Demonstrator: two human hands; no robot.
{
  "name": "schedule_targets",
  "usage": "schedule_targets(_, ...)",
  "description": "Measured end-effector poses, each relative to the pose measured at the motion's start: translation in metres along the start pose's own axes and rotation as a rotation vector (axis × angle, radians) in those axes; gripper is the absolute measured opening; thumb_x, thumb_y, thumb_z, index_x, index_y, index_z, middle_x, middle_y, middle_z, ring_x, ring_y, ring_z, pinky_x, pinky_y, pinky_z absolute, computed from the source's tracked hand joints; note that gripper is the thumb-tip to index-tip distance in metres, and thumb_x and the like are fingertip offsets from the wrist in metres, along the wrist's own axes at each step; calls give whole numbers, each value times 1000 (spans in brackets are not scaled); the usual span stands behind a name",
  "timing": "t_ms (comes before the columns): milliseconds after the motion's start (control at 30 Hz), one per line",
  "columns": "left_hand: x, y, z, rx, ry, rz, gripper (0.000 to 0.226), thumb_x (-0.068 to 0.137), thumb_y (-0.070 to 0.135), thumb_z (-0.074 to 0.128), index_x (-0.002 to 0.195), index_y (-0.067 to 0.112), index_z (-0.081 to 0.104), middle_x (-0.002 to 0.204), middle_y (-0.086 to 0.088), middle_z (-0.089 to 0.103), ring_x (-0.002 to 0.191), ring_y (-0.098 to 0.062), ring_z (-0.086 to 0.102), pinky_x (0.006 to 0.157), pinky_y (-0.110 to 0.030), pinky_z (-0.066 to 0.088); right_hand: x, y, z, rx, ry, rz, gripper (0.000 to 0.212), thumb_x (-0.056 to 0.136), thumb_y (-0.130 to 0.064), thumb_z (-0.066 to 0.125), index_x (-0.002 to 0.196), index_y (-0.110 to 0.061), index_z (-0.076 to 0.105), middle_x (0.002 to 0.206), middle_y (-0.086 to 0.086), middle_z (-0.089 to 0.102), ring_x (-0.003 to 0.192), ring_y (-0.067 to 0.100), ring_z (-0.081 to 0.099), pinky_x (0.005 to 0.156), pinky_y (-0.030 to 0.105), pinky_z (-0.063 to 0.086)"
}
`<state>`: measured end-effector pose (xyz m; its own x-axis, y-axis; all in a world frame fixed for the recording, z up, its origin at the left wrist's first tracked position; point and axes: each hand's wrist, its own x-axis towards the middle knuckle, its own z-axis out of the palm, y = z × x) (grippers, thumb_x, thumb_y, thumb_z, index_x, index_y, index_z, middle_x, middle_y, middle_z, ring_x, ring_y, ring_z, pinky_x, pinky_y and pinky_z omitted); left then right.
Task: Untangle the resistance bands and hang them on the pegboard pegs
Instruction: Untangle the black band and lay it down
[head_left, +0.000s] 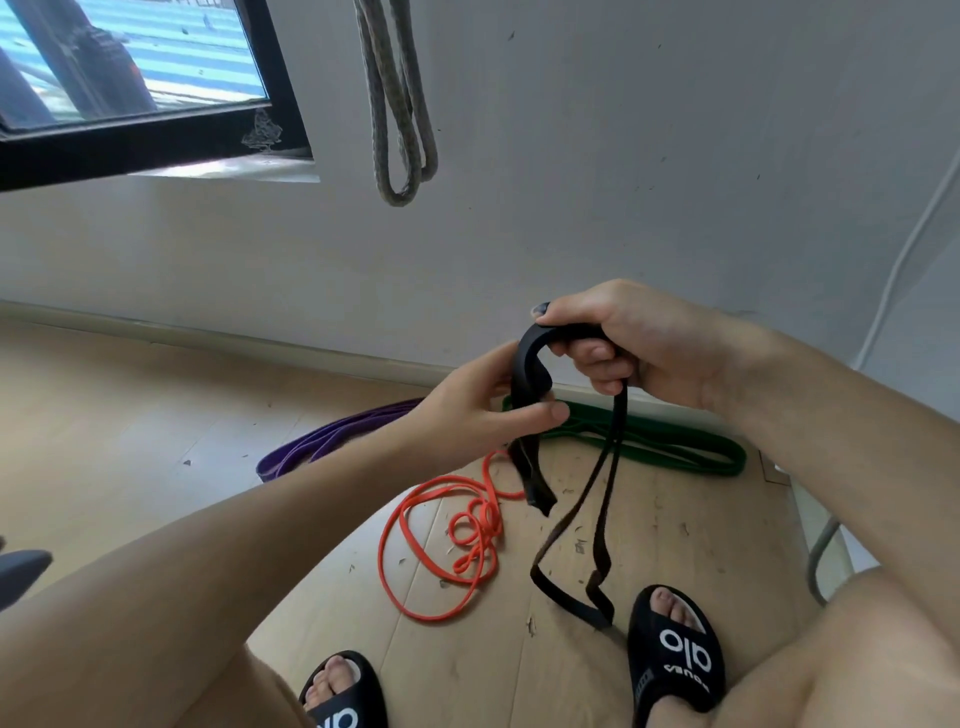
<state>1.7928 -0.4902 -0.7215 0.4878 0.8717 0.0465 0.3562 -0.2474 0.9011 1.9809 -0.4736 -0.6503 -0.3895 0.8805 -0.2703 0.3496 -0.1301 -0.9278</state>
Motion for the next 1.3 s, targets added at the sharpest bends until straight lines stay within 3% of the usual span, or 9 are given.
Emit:
schedule_targets(167,4,1,1,4,88,-29,43,89,49,63,119,19,61,101,-22,62,97,-43,64,88,-64,54,0,5,-9,15,62,-6,27,102,-32,53,86,-11,55,52,-4,32,42,11,26,48,27,26)
schedule_targets(300,6,-2,-9,3,34,-49,15,102,30,61,110,17,63,98,-8,69,97,-23,72,91,-43,61,-2,10,-20,-12,134,5,31,101,-32,54,77,-13,55,49,-5,33,42,12,27,49,28,27)
schedule_targets(467,5,0,-19,10,16,-56,14,103,26,60,111,17,66,85,15,69,82,-2,67,75,-19,52,-5,12,-25,-33,169,11,31,100,-30,54,76,-11,55,47,-5,33,42,12,28,50,28,28)
schedule_targets(633,2,-5,-34,-178,-8,-139,18,98,5,63,116,8,66,100,1,73,98,-17,71,95,-33,57,-6,11,-27,21,200,-13,28,100,-29,55,76,-15,54,50,-5,33,42,11,26,47,26,27)
schedule_targets(933,-3,-9,-38,-140,-52,-121,10,102,1,55,108,7,61,97,-9,71,92,-24,70,89,-37,57,-2,11,-23,-37,159,9,30,99,-28,54,74,-12,54,50,-2,35,44,14,29,51,29,29)
schedule_targets(1033,-4,-9,-33,-103,-78,-113,10,102,-2,54,102,8,53,92,-7,70,90,-21,69,86,-35,54,-2,13,-23,-126,90,36,28,99,-25,51,80,-6,60,55,2,50,45,15,39,48,27,34)
schedule_targets(1133,-6,-7,-34,-49,-113,-119,17,104,-3,48,101,13,48,102,-24,66,97,-26,67,91,-36,54,-1,13,-24,-235,65,14,27,99,-15,48,92,2,68,68,7,66,49,17,50,45,25,41)
schedule_targets(1200,-7,-3,-34,-48,-114,-118,29,103,-4,44,95,22,52,108,-31,60,99,-32,66,90,-38,52,0,13,-24,-262,29,-4,28,101,-16,48,96,-3,73,71,8,68,49,17,50,47,27,41)
schedule_targets(1300,-7,3,-32,-3,-79,-147,26,94,4,41,87,25,55,90,-19,52,85,-27,55,80,-44,43,-1,14,-20,-311,-88,-40,33,102,-36,57,80,-18,75,71,8,64,48,16,45,48,28,37)
